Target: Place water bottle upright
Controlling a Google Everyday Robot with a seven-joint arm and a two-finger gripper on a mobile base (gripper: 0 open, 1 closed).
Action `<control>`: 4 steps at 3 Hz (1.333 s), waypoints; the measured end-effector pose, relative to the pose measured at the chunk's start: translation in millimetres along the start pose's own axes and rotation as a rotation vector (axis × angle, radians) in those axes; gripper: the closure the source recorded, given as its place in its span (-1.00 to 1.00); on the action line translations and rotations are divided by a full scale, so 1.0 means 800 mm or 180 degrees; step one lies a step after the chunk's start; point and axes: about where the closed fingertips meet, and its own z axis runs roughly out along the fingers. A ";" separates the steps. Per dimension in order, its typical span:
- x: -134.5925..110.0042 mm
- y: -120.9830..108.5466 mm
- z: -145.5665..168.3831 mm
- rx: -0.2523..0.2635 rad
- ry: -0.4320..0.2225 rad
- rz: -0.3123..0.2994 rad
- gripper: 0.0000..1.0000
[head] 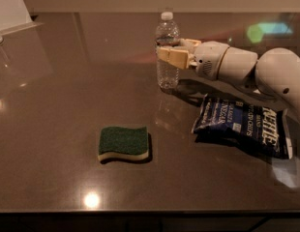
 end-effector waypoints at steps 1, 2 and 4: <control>-0.003 -0.001 0.007 0.0102 0.0054 -0.0053 1.00; -0.007 -0.002 0.012 0.0161 0.0081 -0.0073 0.63; -0.010 -0.003 0.014 0.0217 0.0115 -0.0103 -0.28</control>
Offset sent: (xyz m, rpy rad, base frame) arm 0.0067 0.0077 -0.0102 0.0110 -0.0608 0.0608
